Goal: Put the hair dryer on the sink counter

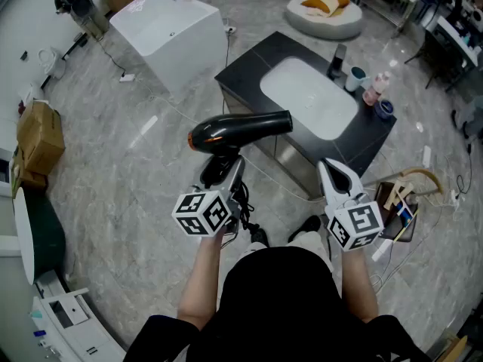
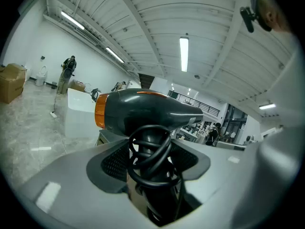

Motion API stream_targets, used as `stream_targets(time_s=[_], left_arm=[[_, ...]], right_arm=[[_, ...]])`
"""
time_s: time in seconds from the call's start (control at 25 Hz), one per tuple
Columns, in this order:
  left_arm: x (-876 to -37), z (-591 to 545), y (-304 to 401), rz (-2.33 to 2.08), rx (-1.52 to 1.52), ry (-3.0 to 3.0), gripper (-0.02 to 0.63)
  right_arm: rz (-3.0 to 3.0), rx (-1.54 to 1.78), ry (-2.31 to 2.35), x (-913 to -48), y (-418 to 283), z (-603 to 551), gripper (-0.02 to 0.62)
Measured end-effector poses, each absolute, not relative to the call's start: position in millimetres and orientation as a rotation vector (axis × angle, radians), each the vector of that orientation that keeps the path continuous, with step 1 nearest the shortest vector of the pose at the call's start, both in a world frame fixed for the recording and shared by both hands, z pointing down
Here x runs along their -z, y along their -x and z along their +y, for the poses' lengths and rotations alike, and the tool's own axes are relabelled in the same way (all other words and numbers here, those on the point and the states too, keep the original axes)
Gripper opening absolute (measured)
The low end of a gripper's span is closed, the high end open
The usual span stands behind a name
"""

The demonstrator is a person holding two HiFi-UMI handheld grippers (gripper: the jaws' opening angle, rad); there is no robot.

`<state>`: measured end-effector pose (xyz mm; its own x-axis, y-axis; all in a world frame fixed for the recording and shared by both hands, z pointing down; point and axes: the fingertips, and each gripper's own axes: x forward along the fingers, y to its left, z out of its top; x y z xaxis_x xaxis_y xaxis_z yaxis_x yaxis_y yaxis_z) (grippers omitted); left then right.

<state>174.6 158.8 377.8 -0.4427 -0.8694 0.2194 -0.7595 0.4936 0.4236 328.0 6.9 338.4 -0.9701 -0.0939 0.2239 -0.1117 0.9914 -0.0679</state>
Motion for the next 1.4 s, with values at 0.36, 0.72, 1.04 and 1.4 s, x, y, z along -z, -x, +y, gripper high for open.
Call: stream_targets(time_s=[0.36,0.72,1.04,1.4], left_arm=[[-378,172,-164,-2.317,0.427,-1.340,0.262],[-378,183,-144,-2.275,0.425,-1.379,0.262],[-379,173,-120,-2.251,0.444,-1.393,0.262],[-384,149,-76,-2.225,0.474,-1.354,0.262]], right_arm=[[-2.899,-0.103,-0.195,-334,-325,20,0.008],[-2.918,-0.114,-0.183,-326,-300,43,0.009],[-2.896,-0.148,-0.201,-333,-281,38,0.011],[-2.929,-0.169,-0.105,-338,-216,8,0.009]])
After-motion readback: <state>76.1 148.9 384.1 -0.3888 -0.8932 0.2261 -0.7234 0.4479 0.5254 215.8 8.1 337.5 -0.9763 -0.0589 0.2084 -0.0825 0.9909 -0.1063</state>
